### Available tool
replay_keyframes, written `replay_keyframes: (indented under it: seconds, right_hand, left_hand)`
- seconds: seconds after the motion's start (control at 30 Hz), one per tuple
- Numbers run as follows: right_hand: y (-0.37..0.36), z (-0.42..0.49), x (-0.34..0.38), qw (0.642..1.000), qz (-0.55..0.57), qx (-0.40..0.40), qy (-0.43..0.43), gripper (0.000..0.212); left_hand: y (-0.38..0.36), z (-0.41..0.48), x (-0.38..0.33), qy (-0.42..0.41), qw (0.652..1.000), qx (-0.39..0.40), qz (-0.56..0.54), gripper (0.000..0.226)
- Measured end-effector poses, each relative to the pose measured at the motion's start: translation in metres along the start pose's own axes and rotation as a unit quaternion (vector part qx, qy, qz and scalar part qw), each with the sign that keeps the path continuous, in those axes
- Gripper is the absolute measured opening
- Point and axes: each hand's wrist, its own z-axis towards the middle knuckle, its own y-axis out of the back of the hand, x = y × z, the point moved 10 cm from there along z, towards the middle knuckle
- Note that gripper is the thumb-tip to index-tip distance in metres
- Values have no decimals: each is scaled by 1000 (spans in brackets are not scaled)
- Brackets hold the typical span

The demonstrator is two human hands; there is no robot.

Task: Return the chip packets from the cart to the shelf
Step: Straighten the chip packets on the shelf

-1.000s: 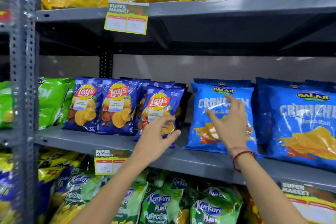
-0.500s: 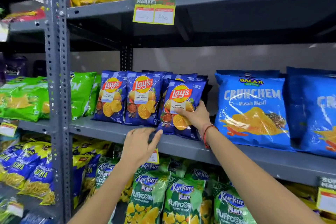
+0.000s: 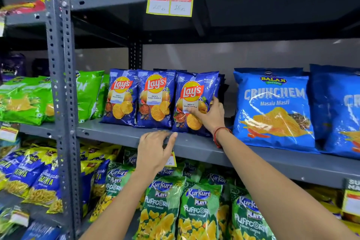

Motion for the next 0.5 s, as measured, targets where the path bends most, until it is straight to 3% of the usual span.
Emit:
replay_keyframes:
  seconds: [0.23, 0.5]
  right_hand:
    - [2, -8, 0, 1000, 20, -4, -11, 114]
    - [65, -37, 39, 989, -4, -80, 126, 84]
  left_hand:
    - [1, 0, -1, -13, 1000, -1, -1, 75]
    - [11, 3, -7, -12, 997, -53, -46, 58]
